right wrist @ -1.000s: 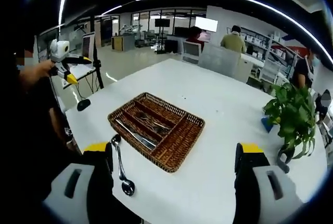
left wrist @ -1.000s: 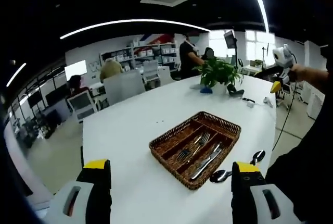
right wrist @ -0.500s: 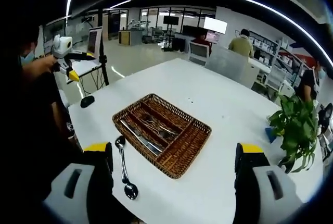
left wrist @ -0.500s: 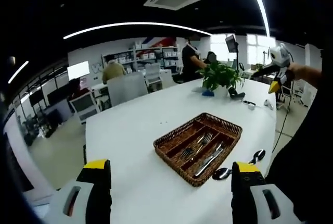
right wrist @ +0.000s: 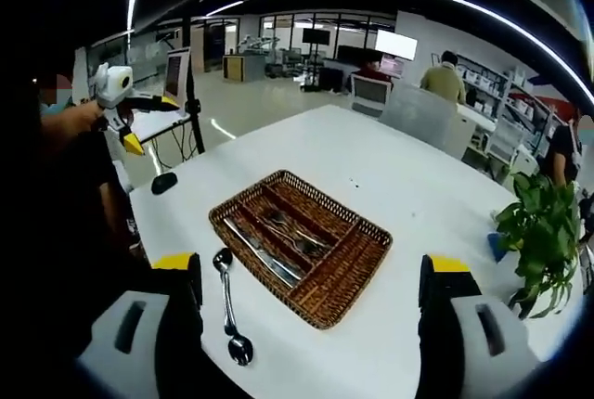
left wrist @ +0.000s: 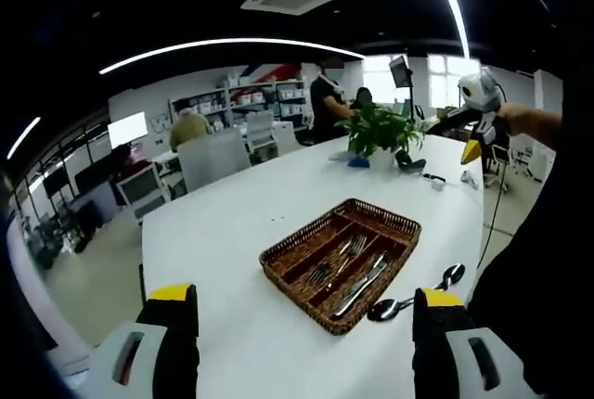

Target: Arrange the knives, forks, and spoons in their matching storage slots by inserting each utensil handle-first until every utensil is classified and aligned in the correct compartment

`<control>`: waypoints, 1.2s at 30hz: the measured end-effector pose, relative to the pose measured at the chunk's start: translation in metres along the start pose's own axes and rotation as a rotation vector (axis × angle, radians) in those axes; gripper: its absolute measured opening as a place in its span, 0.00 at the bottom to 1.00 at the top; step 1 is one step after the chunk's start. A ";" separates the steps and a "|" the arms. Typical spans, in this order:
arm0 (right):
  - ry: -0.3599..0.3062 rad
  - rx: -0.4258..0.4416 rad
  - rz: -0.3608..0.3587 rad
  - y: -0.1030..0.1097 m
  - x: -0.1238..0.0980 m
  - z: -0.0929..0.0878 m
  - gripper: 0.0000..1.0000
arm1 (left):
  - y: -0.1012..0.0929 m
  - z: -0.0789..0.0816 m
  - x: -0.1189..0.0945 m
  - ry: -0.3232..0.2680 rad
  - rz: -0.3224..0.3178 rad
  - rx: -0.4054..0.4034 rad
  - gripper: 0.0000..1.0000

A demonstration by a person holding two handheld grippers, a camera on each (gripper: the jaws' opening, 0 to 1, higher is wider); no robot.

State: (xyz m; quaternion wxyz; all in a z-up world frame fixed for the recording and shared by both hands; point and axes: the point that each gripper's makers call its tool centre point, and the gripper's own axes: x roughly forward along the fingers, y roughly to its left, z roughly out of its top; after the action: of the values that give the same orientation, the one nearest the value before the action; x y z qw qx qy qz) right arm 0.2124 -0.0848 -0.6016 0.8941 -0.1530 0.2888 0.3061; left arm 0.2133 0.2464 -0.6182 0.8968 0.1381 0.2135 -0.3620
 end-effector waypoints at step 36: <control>0.008 -0.161 0.213 0.108 0.111 -0.049 0.81 | 0.026 -0.018 -0.015 -0.008 0.011 0.018 1.00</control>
State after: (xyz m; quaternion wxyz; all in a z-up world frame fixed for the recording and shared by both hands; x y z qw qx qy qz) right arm 0.1946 0.0272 -0.7189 0.8402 -0.1941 0.2814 0.4209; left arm 0.2165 0.2808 -0.6243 0.8985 0.1459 0.2057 -0.3593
